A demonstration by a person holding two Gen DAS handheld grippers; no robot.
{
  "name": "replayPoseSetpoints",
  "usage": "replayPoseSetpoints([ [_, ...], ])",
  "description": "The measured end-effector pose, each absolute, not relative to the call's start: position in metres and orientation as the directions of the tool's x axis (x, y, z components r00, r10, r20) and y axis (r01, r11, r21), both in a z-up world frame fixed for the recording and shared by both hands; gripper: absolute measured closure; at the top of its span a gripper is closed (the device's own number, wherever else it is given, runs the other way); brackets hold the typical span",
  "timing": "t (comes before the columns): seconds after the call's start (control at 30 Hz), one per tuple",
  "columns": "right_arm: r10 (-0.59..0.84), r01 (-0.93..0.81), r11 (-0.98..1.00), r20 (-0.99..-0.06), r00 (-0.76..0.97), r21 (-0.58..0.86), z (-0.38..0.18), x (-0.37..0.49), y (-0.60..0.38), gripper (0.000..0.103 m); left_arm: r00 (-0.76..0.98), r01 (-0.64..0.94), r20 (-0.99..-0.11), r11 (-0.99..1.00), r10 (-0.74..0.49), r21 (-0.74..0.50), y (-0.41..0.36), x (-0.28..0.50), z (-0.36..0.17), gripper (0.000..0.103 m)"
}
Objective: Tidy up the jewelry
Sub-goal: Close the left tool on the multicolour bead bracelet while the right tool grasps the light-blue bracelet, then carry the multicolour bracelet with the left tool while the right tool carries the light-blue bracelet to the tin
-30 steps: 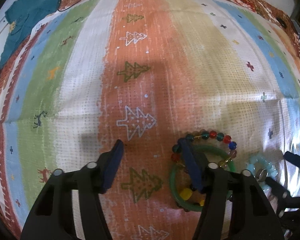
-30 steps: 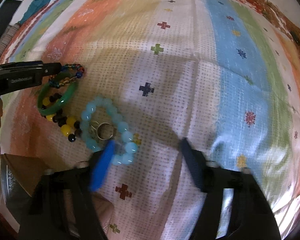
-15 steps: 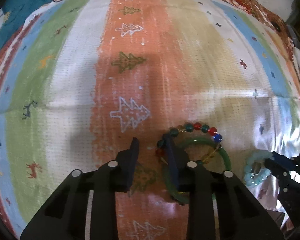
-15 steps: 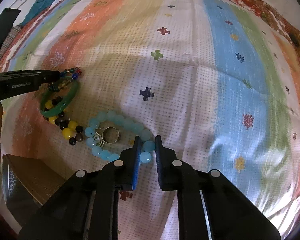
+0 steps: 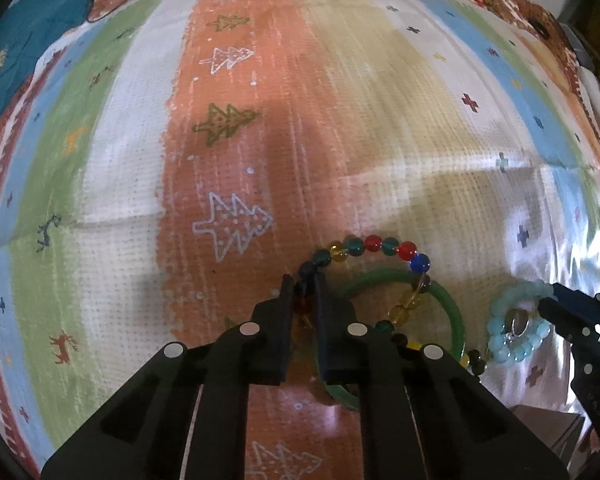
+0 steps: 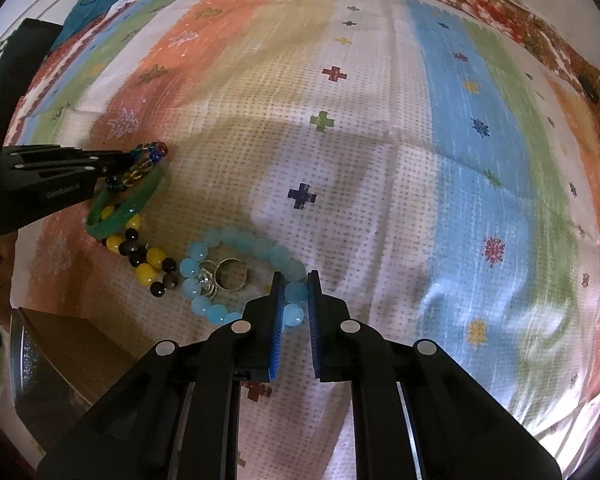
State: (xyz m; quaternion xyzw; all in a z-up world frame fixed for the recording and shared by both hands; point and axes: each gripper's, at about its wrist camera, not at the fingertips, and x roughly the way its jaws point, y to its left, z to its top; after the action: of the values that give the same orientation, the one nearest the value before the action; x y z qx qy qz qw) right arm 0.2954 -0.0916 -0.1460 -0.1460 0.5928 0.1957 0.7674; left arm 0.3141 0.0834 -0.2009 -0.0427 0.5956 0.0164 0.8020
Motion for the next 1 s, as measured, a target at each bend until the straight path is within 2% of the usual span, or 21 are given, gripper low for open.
replayPoseSetpoints([
  [0.33,0.164,-0.464,0.885,-0.959,0.229,0.04,-0.136,0.299,-0.094,0.091,0.312,-0.111,-0.95,0.994,0.012,-0.024,0.088,0.316,-0.187,0.094],
  [1.0,0.255,-0.471,0.88,-0.894,0.369,0.056,-0.062,0.28,-0.1,0.091,0.454,-0.157,-0.889,0.987,0.056,-0.018,0.109,0.268,-0.101,0.094],
])
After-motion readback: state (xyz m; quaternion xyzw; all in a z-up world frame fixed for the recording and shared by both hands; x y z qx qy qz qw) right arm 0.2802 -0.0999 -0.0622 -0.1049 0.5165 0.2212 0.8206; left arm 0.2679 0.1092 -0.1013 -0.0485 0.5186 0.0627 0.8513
